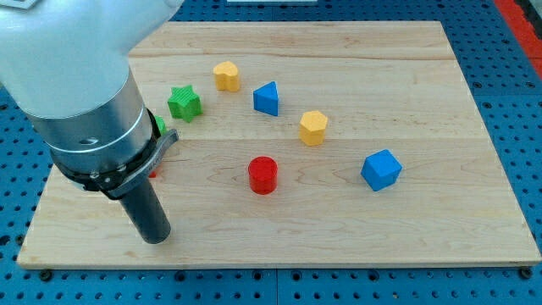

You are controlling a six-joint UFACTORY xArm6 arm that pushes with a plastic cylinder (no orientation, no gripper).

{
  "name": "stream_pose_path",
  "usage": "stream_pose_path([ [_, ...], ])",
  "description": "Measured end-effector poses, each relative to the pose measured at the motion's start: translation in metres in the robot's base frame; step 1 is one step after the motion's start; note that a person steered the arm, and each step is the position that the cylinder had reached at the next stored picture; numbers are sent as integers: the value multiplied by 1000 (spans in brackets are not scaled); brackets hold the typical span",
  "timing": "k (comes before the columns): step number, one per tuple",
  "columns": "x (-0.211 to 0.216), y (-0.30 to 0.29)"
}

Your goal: Place the green circle in between the stars

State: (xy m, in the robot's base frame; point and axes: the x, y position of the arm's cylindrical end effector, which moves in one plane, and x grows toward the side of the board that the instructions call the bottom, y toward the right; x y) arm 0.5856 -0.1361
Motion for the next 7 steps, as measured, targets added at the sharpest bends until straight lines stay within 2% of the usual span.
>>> stream_pose_path([
  [2, 4, 12],
  [4, -115, -22],
  [5, -161, -2],
  [7, -225, 34],
])
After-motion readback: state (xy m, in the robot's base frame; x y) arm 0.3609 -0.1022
